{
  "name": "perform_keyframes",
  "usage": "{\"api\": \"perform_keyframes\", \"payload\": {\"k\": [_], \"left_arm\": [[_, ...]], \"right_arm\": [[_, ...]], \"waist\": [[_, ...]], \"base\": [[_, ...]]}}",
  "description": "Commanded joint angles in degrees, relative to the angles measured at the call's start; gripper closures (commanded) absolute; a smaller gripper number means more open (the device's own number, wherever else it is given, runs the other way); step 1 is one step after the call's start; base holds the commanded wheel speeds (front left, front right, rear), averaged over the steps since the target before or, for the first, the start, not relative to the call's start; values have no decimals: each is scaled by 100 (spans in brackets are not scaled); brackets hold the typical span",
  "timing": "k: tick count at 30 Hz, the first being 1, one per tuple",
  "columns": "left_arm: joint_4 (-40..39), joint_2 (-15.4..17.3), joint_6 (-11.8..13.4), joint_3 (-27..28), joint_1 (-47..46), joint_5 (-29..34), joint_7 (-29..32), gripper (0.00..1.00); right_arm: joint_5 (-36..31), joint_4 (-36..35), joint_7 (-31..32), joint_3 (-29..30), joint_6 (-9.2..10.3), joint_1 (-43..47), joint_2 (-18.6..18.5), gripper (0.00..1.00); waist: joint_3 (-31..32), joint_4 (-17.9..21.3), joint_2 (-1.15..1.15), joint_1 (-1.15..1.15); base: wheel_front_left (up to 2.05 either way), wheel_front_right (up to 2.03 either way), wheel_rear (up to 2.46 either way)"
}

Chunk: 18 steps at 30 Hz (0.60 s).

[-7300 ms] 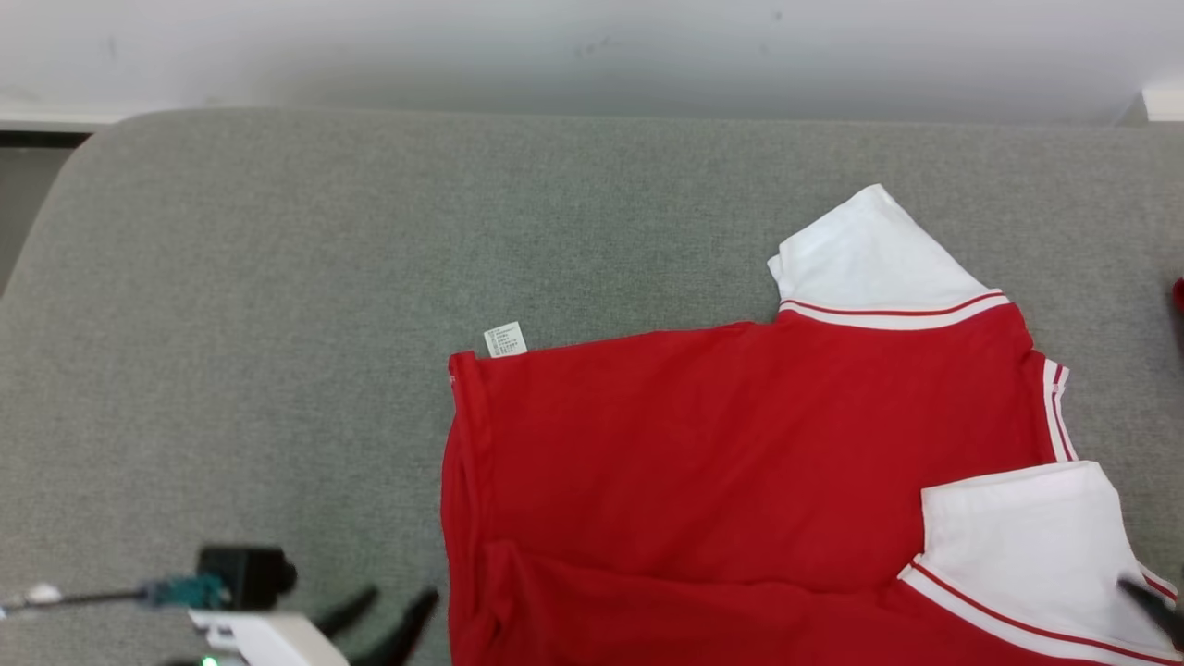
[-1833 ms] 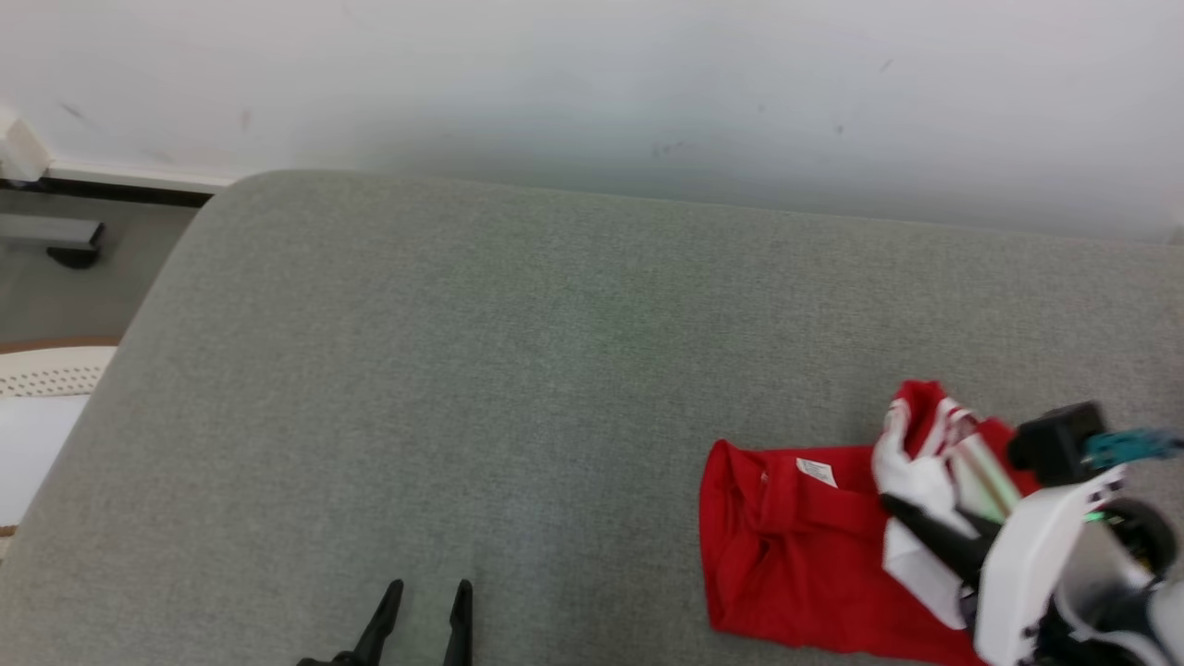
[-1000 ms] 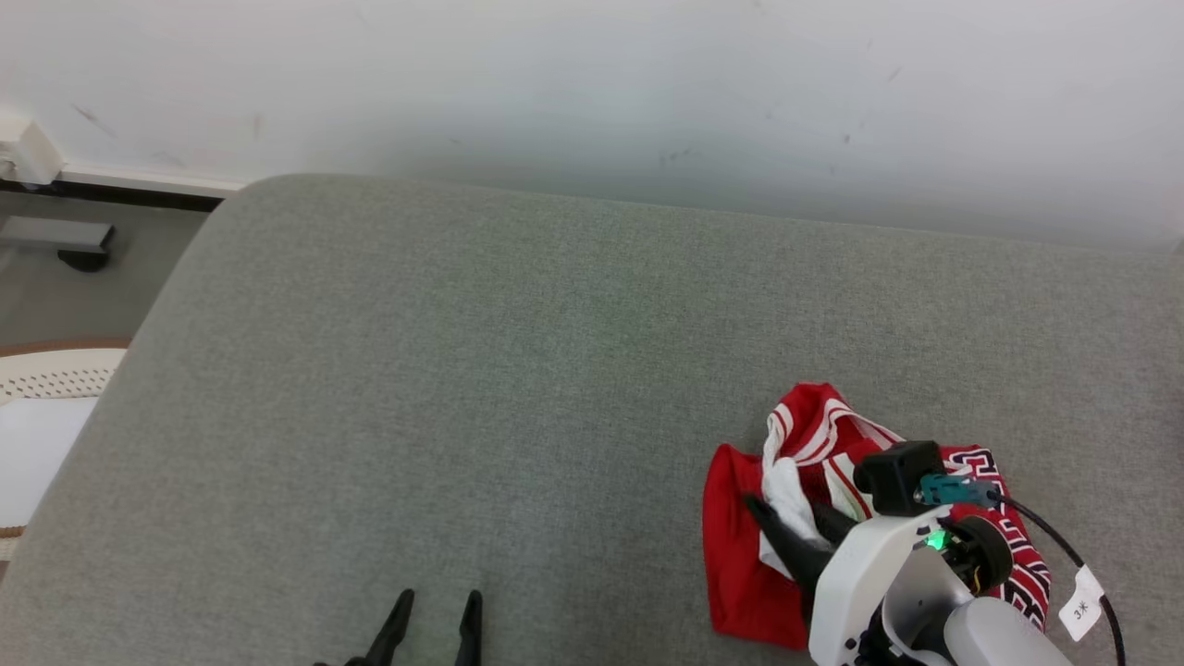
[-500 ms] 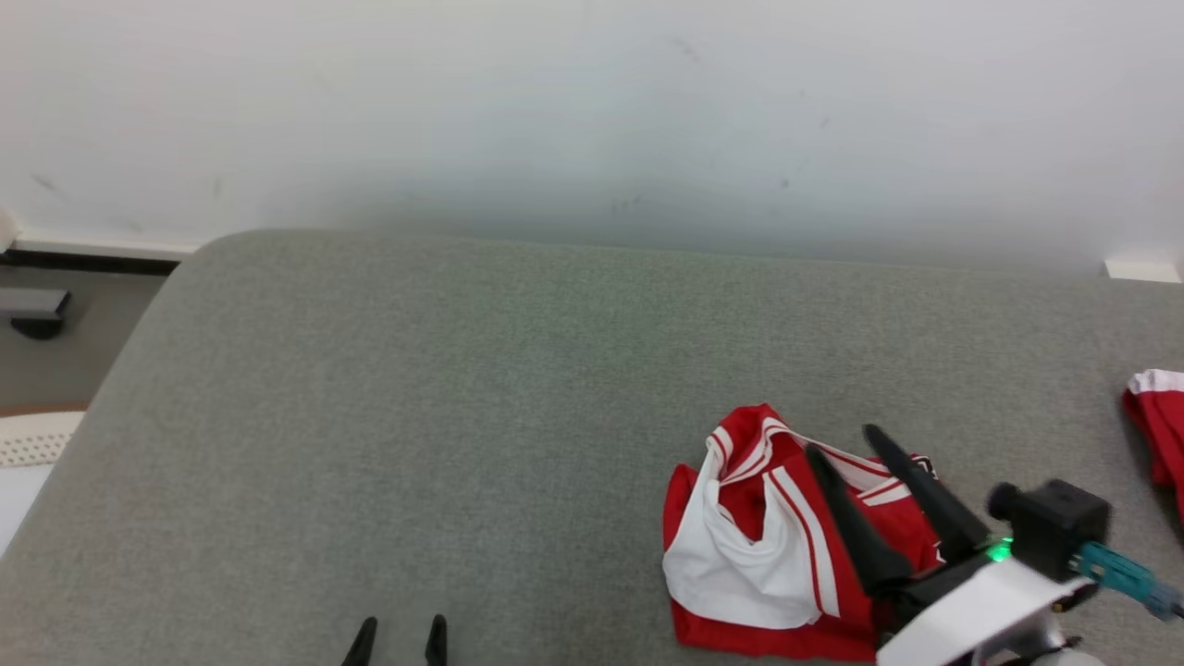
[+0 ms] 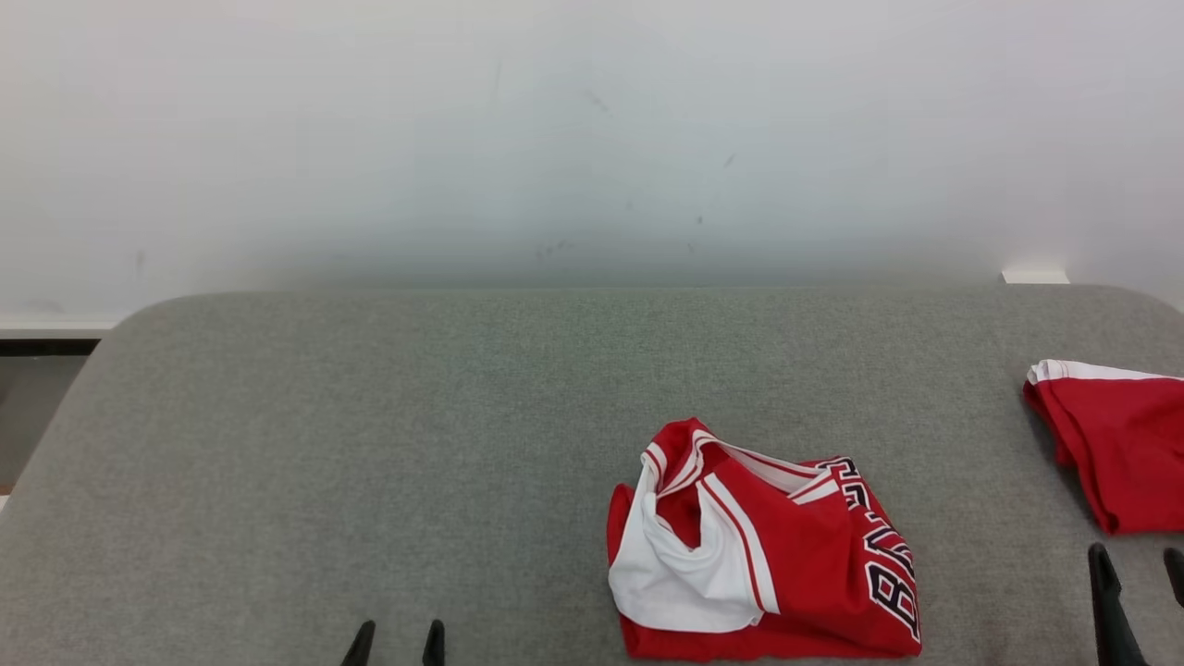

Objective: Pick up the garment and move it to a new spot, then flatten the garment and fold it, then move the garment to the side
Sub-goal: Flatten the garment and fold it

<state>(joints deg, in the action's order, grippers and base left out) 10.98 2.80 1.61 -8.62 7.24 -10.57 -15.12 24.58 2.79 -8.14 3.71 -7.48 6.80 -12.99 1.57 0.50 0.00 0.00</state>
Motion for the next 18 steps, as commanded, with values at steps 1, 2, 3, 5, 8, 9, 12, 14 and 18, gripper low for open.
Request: {"api": "perform_keyframes", "payload": {"k": [1, 2, 3, 5, 8, 9, 12, 14, 18], "left_arm": [[-11, 21, 3, 15, -14, 62, -1, 0], [-18, 21, 1, 14, -15, 59, -1, 0], [-25, 21, 0, 14, -13, 60, -1, 0], [-37, 21, -8, 3, -15, 69, -1, 0], [-55, 21, -40, 15, -20, 103, -1, 0], [-57, 21, -43, 21, -33, 106, -1, 0], [-45, 21, -70, -10, -95, 134, -1, 0], [-52, 21, -67, -45, -159, 123, -1, 0], [-17, 22, -63, -115, -222, 86, -1, 0]], "right_arm": [[29, 47, -23, 31, 2, 54, -3, 0], [18, 126, -60, 78, 2, 68, -18, 11], [56, 184, -76, 103, 2, 43, -24, 58], [187, 255, 4, 25, 2, -60, -63, 100], [269, 246, 150, -157, 2, -347, -101, 100], [313, 272, 224, -245, 2, -463, -85, 100], [392, 511, 563, -578, 2, -875, -52, 100], [512, 766, 790, -815, 2, -1226, 65, 100], [605, 1516, 1203, -1212, 2, -1857, 300, 100]], "waist": [[7, 7, 0, 0], [8, 11, 0, 0], [7, 14, 0, 0], [-5, 6, 0, 0], [-63, -20, 0, 0], [-85, -34, 0, 0], [-180, -114, 0, 0], [-276, -175, 0, 0], [-434, -278, 0, 0]], "base": [[0, 0, 0], [0, 0, 0], [0, 0, 0], [0, 0, 0], [0, 0, 0], [0, 0, 0], [0, 0, 0], [0, 0, 0], [0, 0, 0]]}}
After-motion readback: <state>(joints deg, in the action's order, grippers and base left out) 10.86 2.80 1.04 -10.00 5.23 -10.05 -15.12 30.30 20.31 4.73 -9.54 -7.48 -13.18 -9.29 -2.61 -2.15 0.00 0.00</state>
